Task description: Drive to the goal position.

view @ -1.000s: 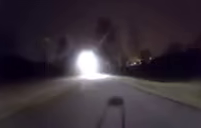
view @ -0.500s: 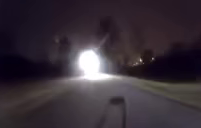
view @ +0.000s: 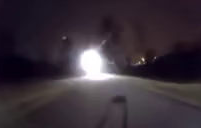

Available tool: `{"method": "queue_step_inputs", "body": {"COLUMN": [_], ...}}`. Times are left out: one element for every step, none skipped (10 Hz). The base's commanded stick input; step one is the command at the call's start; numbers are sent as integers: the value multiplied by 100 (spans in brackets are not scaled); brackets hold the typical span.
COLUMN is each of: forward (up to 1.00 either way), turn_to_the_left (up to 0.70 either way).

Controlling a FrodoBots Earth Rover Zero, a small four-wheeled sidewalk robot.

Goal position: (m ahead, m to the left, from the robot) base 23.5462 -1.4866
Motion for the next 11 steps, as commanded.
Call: {"method": "queue_step_inputs", "body": {"forward": [100,100,100,100,100,100,100,100,100,100,100], "turn_to_the_left": [5,5,8,9,7,6,5,5,4,4,4]}}
